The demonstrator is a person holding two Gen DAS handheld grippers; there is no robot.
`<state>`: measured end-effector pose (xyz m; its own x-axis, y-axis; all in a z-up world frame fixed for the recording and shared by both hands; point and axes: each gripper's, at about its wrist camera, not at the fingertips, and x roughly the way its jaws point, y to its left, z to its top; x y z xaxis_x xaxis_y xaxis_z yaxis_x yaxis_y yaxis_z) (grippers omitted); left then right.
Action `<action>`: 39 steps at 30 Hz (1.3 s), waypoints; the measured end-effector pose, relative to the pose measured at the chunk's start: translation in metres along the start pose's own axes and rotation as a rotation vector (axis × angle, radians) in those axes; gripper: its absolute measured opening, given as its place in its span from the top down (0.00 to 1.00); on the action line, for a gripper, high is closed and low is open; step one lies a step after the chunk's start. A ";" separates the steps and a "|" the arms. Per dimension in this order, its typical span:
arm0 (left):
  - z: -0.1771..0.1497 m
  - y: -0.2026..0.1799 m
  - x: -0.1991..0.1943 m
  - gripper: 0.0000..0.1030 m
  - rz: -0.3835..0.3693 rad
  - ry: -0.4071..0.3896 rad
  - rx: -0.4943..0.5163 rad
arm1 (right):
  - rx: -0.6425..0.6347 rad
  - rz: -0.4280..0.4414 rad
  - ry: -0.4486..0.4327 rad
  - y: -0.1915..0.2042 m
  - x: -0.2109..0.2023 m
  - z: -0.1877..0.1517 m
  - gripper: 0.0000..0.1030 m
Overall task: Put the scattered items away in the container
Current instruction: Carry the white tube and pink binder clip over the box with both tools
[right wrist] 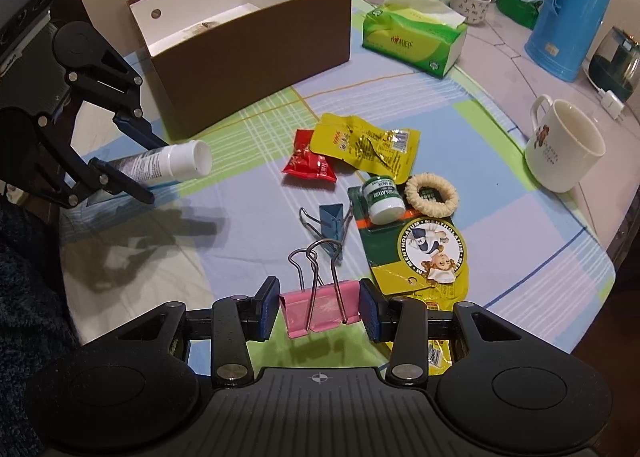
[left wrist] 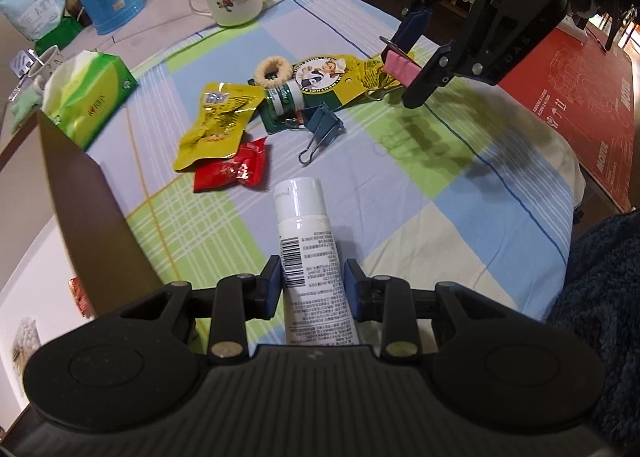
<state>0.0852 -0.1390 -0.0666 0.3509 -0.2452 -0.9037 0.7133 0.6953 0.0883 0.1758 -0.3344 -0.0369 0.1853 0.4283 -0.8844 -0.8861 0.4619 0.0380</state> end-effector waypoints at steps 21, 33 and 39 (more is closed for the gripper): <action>-0.037 0.097 -0.102 0.73 0.181 -0.070 0.022 | -0.026 -0.063 -0.090 0.029 -0.034 0.075 0.60; -0.071 0.199 -0.144 0.73 0.327 -0.046 0.085 | -0.104 -0.010 -0.240 0.074 -0.023 0.202 0.60; -0.068 0.234 -0.127 0.73 0.271 0.002 0.188 | -0.141 0.054 -0.205 0.088 0.021 0.270 0.60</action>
<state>0.1663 0.1008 0.0402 0.5422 -0.0671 -0.8375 0.6938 0.5979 0.4013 0.2166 -0.0747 0.0733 0.2062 0.6046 -0.7694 -0.9449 0.3273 0.0040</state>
